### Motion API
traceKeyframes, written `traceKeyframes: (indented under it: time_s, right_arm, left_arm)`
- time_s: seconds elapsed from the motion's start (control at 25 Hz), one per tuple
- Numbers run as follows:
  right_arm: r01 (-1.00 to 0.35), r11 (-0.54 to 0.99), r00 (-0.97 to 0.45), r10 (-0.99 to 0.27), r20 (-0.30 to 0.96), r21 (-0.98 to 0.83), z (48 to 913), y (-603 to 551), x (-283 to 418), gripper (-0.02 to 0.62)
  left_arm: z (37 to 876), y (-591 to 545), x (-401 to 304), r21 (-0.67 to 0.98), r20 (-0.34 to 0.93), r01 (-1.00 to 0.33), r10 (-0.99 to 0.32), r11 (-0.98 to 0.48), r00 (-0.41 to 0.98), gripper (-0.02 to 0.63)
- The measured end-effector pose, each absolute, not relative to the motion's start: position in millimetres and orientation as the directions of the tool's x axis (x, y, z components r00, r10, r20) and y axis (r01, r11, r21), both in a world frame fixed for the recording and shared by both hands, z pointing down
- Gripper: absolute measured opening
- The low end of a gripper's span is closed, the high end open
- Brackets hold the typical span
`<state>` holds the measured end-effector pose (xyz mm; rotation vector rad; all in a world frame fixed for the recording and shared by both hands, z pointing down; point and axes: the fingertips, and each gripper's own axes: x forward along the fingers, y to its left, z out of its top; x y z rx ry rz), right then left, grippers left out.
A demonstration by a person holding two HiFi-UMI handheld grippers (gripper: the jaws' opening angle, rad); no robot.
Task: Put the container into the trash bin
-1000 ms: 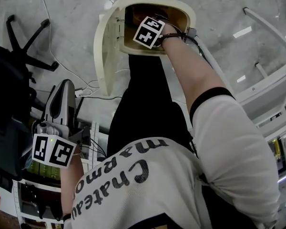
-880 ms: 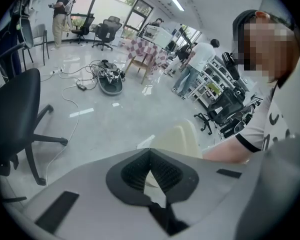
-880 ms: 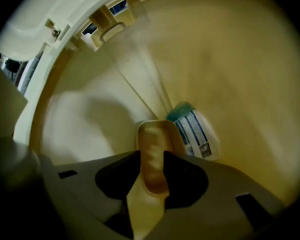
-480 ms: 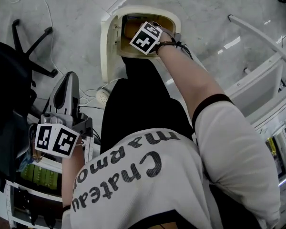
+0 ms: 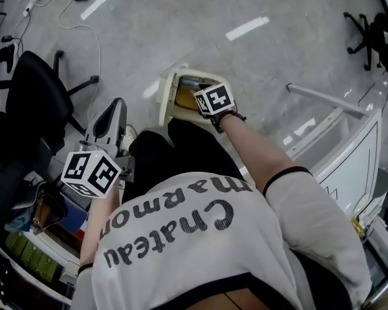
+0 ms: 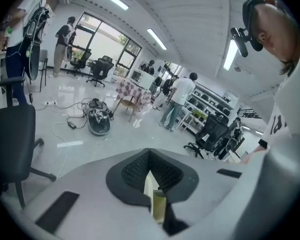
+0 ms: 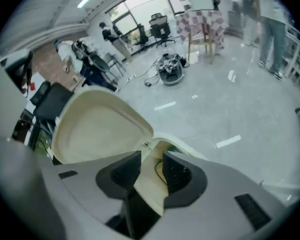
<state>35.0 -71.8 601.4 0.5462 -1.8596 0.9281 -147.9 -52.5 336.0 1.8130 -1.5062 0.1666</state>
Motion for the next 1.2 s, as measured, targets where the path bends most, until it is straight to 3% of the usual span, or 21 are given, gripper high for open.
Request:
traceKeyframes:
  time_s: [0.28,0.56,0.8,1.0,1.2]
  right_arm:
    - [-0.745,0.407,-0.652,-0.275,0.707,-0.529,462,-126,25,0.103]
    - [-0.566,0.32,-0.73,-0.623,0.28,-0.76,297,-167,36,0.098]
    - [-0.453,0.447,-0.663,-0.748,-0.044,-0.772,158,-160,37,0.083]
    - [-0.569,0.498,-0.583,-0.806,-0.106,-0.654,76,-129,30,0.081]
    - [-0.75,0.434,-0.5,-0.866,-0.002,-0.499,52,-95,3,0.081]
  left_arm:
    - [236,-108,-141,0.46,0.321,-0.857,-0.856,-0.233,0.405,0.023]
    - [150,-131,-123,0.432,0.155,-0.812,-0.855,-0.392,0.495,0.023]
    - [79,-116,-130,0.417,-0.004,-0.748,-0.824,-0.516,0.566,0.023]
    - [35,-82,-150,0.336,-0.084,-0.73,-0.791,-0.595,0.606,0.023]
    - [28,-55,-173,0.291,-0.078,-0.727,-0.772,-0.623,0.631,0.022]
